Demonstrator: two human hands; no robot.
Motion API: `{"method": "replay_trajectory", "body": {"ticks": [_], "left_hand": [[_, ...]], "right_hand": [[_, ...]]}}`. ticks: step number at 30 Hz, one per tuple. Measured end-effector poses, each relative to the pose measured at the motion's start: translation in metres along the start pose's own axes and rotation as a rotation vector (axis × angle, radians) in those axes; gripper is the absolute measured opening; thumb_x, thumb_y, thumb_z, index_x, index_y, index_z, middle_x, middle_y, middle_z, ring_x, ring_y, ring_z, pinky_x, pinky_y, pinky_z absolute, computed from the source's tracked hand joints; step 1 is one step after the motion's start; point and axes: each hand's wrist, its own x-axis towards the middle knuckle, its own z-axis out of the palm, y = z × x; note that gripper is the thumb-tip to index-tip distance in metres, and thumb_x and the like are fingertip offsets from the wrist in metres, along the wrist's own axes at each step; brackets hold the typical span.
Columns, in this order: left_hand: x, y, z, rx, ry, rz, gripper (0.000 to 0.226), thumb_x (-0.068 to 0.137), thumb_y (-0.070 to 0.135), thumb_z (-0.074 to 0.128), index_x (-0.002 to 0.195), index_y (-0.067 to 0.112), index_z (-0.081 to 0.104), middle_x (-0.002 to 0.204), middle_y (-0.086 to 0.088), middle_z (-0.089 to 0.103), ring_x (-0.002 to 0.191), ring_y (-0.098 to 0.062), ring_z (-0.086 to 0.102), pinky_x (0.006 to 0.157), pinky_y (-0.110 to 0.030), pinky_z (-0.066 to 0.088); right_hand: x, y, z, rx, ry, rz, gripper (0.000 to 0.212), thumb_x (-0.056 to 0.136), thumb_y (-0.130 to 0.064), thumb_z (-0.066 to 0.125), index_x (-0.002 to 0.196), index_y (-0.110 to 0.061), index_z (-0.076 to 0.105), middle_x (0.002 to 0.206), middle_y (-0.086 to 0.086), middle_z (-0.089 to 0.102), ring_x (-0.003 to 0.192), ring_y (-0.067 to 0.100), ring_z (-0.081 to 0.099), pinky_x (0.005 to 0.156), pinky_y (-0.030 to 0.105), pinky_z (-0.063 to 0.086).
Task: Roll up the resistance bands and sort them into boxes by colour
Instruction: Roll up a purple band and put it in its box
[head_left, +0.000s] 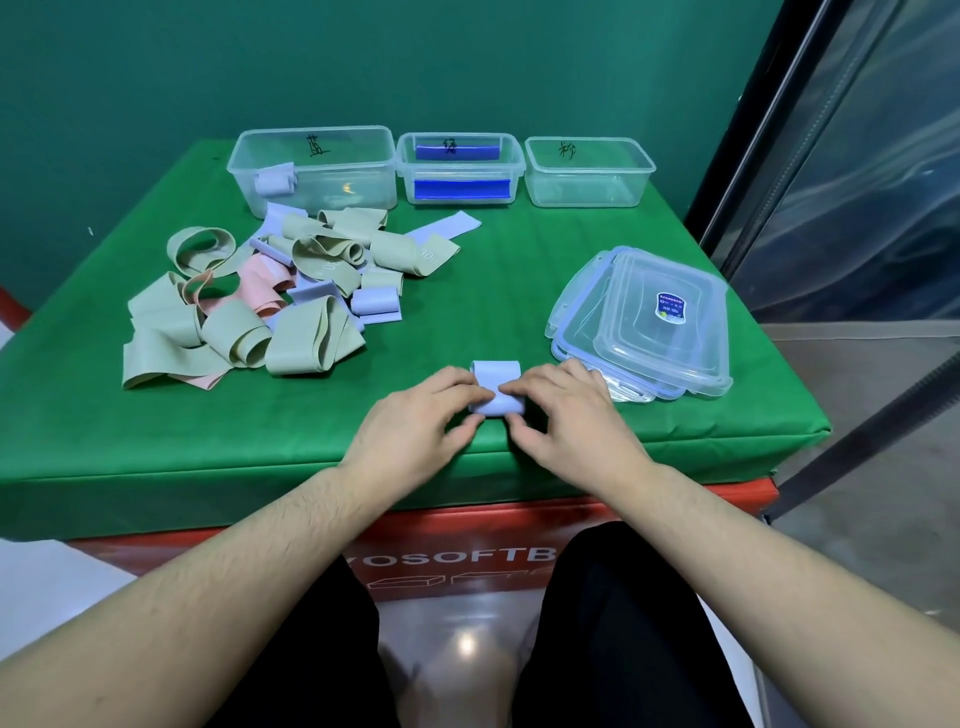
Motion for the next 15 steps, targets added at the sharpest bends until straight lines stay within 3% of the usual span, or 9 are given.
{"method": "replay_trajectory", "body": {"ticks": [4,10,15], "left_hand": [[0.004,-0.002,-0.003,0.020,-0.021,-0.006,0.024,0.091,0.036,0.063,0.115,0.032,0.067,0.117,0.021,0.058,0.078,-0.010,0.062,0.062,-0.032,0.053],[0.007,-0.002,-0.004,-0.024,-0.052,-0.036,0.026,0.091,0.038,0.061,0.117,0.035,0.064,0.117,0.021,0.058,0.073,0.000,0.045,0.068,-0.028,0.050],[0.007,-0.003,-0.001,-0.023,-0.028,-0.040,0.025,0.090,0.035,0.064,0.114,0.030,0.063,0.118,0.019,0.056,0.084,-0.011,0.062,0.069,-0.032,0.052]], "right_hand": [[0.004,-0.003,-0.001,-0.013,0.013,0.002,0.035,0.082,-0.038,0.060,0.115,-0.027,0.067,0.107,-0.010,0.062,0.098,0.018,0.045,0.083,0.035,0.034],[0.012,-0.009,-0.006,0.015,-0.025,0.009,0.019,0.083,-0.032,0.070,0.102,-0.027,0.068,0.099,-0.011,0.062,0.093,0.018,0.046,0.084,0.038,0.035],[0.015,-0.005,-0.005,0.028,-0.039,0.032,0.024,0.086,-0.032,0.069,0.108,-0.025,0.070,0.106,-0.008,0.065,0.097,0.020,0.048,0.085,0.035,0.032]]}}
